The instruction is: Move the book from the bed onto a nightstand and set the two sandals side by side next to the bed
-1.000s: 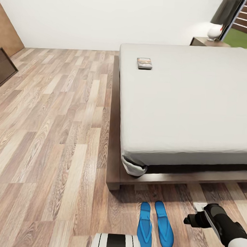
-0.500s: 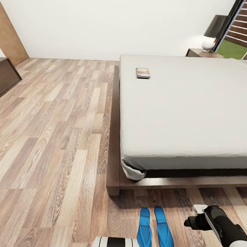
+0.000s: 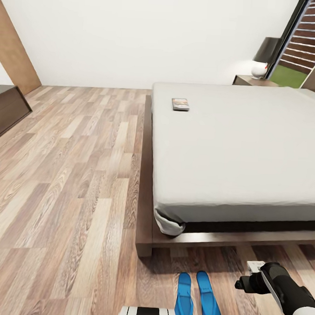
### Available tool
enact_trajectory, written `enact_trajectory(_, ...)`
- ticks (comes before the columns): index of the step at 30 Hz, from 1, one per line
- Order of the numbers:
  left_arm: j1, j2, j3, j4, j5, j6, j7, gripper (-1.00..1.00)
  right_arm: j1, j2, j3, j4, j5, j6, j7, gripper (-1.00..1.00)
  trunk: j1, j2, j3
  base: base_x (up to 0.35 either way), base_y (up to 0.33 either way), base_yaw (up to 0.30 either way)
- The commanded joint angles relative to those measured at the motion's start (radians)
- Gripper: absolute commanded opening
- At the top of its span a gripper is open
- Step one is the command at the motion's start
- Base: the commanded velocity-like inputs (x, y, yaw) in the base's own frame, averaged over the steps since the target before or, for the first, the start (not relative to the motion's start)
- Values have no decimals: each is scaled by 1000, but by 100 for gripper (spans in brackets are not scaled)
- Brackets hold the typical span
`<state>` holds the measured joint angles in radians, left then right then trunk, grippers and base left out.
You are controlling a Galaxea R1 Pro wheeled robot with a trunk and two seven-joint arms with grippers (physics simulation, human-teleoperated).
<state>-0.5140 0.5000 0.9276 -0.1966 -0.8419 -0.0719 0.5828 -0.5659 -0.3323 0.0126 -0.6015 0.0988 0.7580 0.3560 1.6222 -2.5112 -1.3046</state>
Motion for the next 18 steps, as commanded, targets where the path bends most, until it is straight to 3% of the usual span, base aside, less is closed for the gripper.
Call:
enact_trajectory(1, -1, 0, 8, 2, -6, -7, 1, 100, 0, 0, 1, -1, 10, 3, 8, 100, -1, 0, 3, 0, 0, 0)
enact_trajectory(18, 0, 2, 7, 4, -7, -8, -1, 100, 0, -2, 1, -1, 10, 3, 8, 100, -8, 4, 69, 0, 0, 0)
